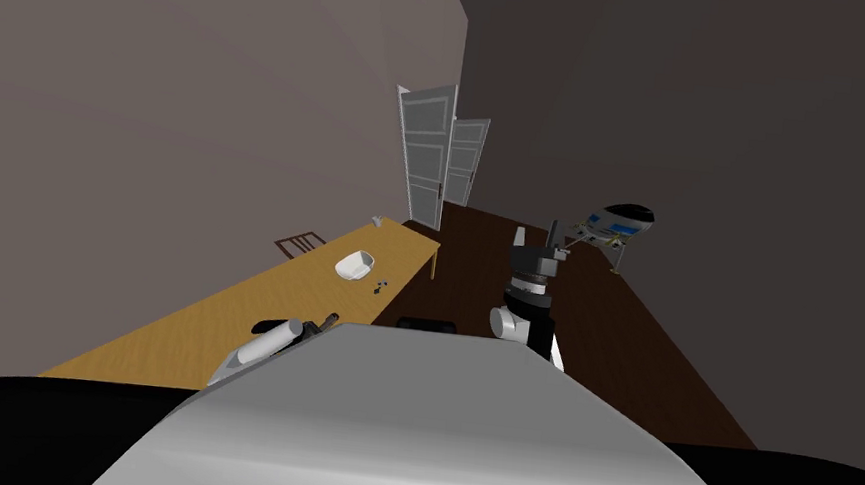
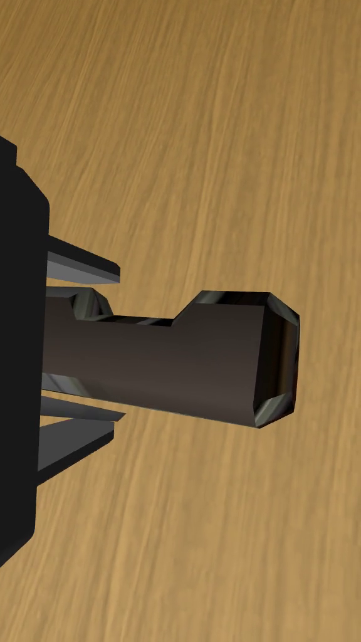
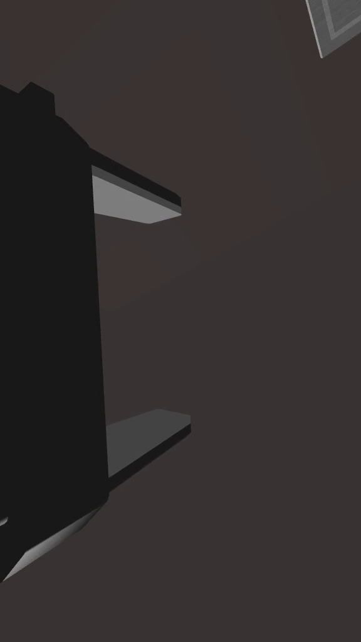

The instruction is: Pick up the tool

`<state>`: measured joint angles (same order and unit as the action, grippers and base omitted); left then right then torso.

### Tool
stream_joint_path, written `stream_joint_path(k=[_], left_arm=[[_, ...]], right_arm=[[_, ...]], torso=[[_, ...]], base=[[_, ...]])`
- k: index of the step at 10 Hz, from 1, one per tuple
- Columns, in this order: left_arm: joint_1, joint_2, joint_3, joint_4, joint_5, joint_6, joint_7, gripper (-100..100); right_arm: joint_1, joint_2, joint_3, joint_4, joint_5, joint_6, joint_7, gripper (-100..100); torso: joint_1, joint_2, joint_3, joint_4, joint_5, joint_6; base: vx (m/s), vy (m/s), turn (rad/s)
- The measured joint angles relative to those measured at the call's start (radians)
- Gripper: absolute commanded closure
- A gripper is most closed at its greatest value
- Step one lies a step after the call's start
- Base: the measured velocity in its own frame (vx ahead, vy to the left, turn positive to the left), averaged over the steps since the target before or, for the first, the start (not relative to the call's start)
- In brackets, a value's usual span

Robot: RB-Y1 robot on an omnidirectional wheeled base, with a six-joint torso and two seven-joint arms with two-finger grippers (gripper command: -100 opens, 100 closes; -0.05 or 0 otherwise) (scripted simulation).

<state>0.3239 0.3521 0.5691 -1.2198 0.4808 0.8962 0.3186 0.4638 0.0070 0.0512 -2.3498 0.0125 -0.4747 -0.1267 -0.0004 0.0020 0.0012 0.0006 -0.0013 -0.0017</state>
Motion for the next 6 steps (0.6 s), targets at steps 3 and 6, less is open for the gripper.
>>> stream_joint_path(k=[3, 6], left_arm=[[0.000, 0.001, 0.001, -0.001, 0.000, -0.001, 0.000, 100], [0.009, 0.009, 0.008, -0.021, 0.009, 0.015, 0.000, 100]], right_arm=[[0.000, 0.000, 0.000, 0.000, 0.000, 0.000, 0.000, 0], [0.000, 0.000, 0.000, 0.000, 0.000, 0.000, 0.000, 0]], torso=[[0.000, 0.000, 0.000, 0.000, 0.000, 0.000], [-0.003, 0.002, 0.001, 0.000, -0.001, 0.000]], base=[[0.000, 0.000, 0.000], [-0.020, -0.031, -0.015]])
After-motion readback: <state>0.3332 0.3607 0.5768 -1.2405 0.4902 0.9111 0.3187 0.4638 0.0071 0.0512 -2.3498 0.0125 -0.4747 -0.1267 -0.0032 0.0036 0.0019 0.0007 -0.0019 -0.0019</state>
